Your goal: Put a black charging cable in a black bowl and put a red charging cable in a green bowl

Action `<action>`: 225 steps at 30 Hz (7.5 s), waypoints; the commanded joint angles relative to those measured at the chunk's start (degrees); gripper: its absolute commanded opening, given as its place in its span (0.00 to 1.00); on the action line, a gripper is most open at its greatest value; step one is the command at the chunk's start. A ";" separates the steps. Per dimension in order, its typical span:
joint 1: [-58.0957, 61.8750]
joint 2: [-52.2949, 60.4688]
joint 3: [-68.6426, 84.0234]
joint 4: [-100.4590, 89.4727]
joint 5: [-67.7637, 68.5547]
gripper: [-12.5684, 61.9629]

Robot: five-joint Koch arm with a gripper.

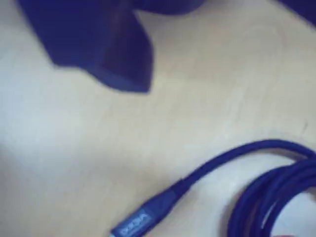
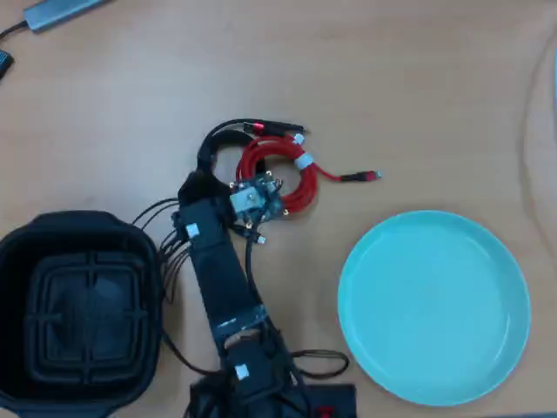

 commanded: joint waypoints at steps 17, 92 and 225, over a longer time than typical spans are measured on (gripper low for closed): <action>0.00 -19.34 -14.50 1.23 21.01 0.89; -4.13 -24.61 -26.02 1.76 32.96 0.08; -7.03 24.35 24.43 -38.58 11.95 0.56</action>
